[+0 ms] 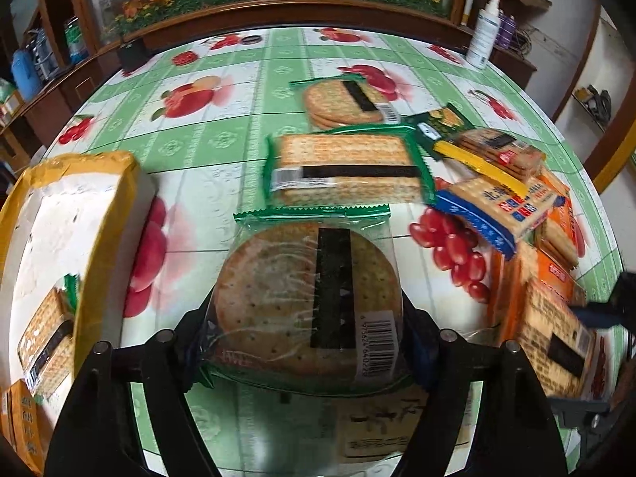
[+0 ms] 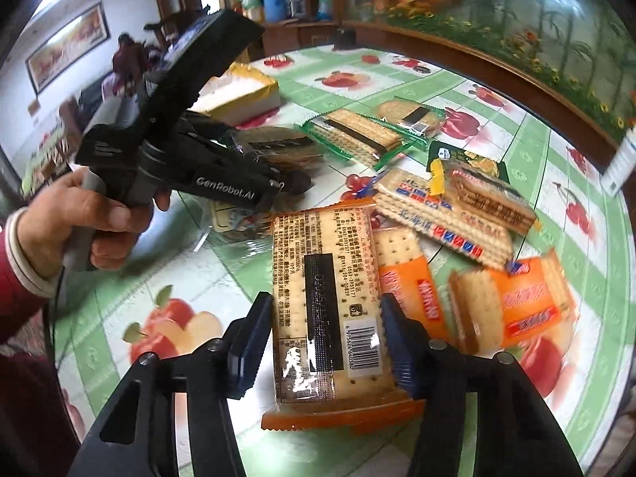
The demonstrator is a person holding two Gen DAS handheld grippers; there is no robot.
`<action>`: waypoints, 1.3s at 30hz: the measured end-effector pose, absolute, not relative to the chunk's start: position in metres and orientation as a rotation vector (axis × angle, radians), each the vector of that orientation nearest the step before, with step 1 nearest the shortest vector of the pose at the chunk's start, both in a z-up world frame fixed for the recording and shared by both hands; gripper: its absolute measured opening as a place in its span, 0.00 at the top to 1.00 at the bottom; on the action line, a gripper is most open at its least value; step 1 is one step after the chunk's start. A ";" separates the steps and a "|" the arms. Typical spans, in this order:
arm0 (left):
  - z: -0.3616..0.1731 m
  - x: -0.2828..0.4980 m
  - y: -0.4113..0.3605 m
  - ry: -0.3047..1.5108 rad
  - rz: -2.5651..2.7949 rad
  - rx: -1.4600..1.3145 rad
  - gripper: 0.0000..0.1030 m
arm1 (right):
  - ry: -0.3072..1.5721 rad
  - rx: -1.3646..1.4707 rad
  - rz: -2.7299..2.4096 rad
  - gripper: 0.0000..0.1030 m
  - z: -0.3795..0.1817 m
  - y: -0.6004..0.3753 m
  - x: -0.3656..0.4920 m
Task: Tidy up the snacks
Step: 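Carry both held packs over the yellow-rimmed tray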
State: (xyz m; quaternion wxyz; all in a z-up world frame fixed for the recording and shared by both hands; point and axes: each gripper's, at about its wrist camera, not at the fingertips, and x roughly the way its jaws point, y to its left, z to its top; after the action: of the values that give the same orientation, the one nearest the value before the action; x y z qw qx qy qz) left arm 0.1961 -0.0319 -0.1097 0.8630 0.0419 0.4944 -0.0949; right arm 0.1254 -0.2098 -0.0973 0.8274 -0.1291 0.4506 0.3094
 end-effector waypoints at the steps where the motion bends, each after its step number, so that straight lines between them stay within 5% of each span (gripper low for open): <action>1: -0.110 0.197 -0.030 1.038 -0.194 0.085 0.25 | 0.955 -0.262 0.659 0.46 -0.098 -0.210 0.123; 11: -0.110 0.208 -0.029 1.077 -0.192 0.099 0.22 | 0.908 -0.353 0.549 0.31 -0.108 -0.170 0.115; 16: -0.110 0.205 -0.023 1.048 -0.186 0.090 0.26 | 0.895 -0.294 0.508 0.45 -0.107 -0.173 0.117; 39: -0.060 0.125 0.055 0.817 0.024 0.001 0.27 | 0.766 0.203 0.657 0.47 -0.070 -0.196 0.086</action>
State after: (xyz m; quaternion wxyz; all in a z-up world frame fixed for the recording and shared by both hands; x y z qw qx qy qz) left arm 0.1249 0.0554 -0.0596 0.9177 0.0003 0.3970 0.0117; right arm 0.0860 -0.1961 -0.0699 0.8705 0.0970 0.3661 0.3142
